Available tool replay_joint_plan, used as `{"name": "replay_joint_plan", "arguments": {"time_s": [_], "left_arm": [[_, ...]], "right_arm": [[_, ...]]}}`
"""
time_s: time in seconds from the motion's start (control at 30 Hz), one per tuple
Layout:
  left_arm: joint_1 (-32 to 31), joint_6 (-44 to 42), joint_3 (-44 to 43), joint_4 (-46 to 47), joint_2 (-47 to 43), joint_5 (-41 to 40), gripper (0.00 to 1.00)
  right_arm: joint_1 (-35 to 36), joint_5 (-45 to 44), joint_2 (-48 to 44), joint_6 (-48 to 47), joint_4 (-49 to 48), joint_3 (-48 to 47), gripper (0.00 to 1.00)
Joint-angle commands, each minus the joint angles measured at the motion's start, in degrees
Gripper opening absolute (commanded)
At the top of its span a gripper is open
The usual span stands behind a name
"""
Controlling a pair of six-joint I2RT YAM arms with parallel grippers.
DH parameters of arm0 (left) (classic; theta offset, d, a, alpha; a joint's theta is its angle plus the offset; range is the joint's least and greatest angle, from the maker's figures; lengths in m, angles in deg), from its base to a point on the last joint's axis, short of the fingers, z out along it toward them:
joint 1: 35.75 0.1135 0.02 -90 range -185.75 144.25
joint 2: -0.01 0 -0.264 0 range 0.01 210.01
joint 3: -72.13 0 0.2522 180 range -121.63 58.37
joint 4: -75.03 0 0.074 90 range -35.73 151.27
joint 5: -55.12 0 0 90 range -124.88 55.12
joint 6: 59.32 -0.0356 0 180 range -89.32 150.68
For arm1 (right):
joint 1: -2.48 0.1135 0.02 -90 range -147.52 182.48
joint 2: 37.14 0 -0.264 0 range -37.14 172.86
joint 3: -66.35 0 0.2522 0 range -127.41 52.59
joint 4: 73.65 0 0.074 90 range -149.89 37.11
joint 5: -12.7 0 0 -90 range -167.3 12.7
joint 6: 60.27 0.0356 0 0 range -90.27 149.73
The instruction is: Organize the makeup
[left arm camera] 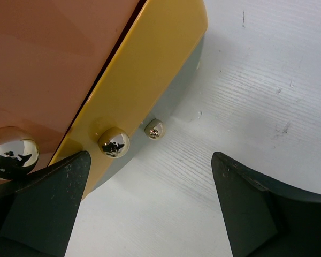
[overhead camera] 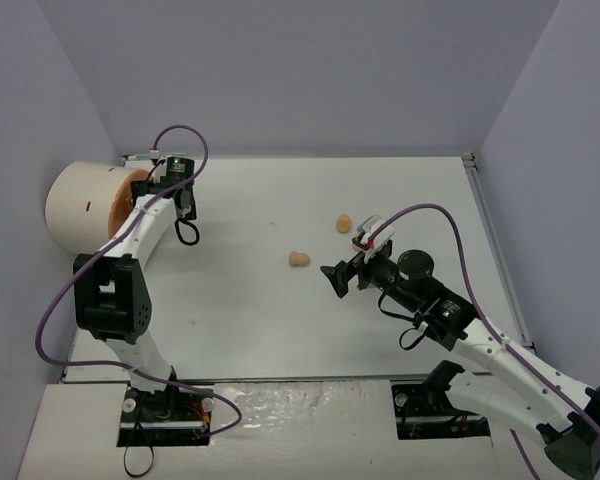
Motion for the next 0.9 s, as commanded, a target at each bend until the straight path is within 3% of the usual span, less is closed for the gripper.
{"name": "replay_joint_plan", "arguments": {"time_s": [0.0,0.27,0.53,0.67,0.87], "left_arm": [[1.9,-1.1,-2.7,3.1,-0.6,-4.1,0.95],[1.8,0.9,-3.6,1.4,-1.0,-2.2,0.95],[-2.8,1.3,-2.8,-1.5,-9.8,0.8,0.95],[-4.9,-1.4,-6.3,-4.7,-11.7,-2.7,0.95],[-7.1,-10.2,-10.5,-7.6,-10.5,-14.7,0.94]], "right_arm": [[-0.3,-1.1,-1.1,-0.1,-4.8,-0.6,1.00],[-0.3,-1.0,-1.1,-0.1,-5.1,-0.4,1.00],[-0.3,-0.1,-1.7,0.1,-5.1,-0.4,1.00],[-0.3,0.7,-2.1,0.4,-5.1,-0.4,1.00],[-0.2,0.9,-2.4,1.6,-4.9,-0.6,1.00]]}}
